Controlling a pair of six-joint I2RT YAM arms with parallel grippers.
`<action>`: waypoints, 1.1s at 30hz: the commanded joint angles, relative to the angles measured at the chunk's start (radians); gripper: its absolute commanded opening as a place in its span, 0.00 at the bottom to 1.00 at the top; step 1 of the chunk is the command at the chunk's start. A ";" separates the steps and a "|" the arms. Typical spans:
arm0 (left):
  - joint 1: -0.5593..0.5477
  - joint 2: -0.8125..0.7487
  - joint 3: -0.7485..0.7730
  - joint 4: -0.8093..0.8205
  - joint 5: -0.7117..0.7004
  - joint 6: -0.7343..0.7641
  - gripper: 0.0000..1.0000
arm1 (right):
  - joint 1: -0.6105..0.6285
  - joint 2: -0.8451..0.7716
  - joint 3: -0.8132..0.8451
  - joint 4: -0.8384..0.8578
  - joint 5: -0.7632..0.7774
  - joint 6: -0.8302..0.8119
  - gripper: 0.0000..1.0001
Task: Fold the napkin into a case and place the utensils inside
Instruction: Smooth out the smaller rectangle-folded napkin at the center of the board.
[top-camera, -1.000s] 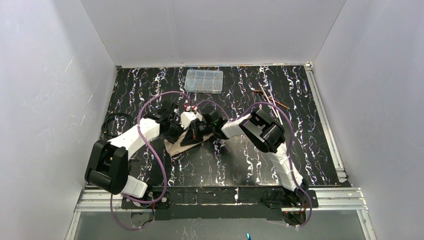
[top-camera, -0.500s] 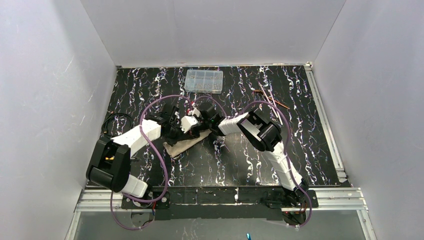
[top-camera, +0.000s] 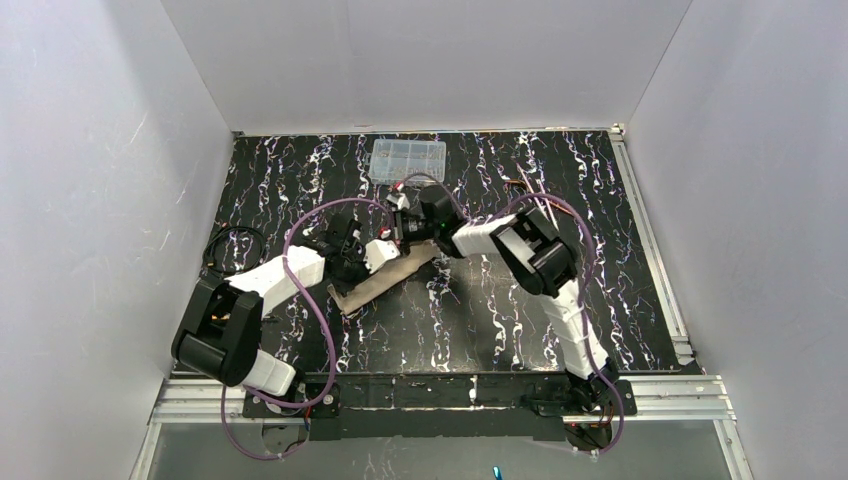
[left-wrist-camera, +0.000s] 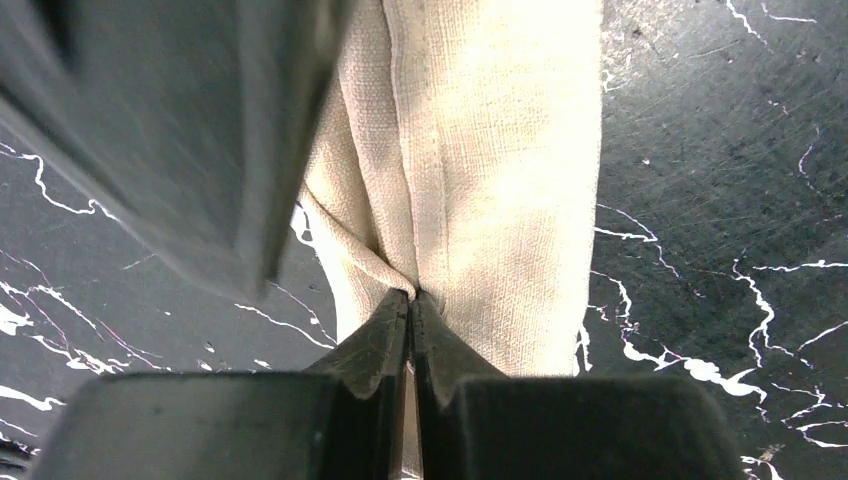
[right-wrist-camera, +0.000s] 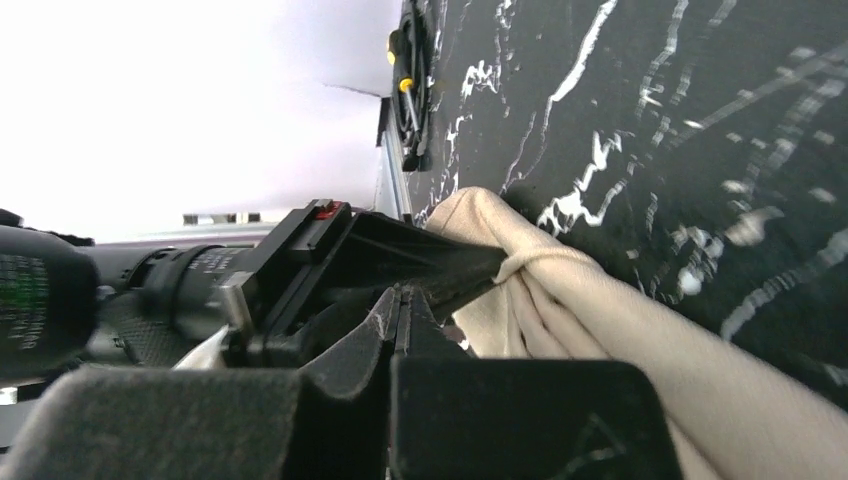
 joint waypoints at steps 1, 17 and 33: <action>-0.004 0.017 -0.041 -0.018 -0.009 0.021 0.00 | -0.042 -0.195 0.043 -0.486 -0.016 -0.373 0.01; -0.004 -0.040 -0.023 -0.050 0.009 0.017 0.00 | 0.059 -0.038 0.145 -0.680 0.013 -0.504 0.01; -0.012 -0.119 -0.008 -0.098 0.110 0.024 0.00 | 0.067 0.089 0.089 -0.514 0.100 -0.382 0.01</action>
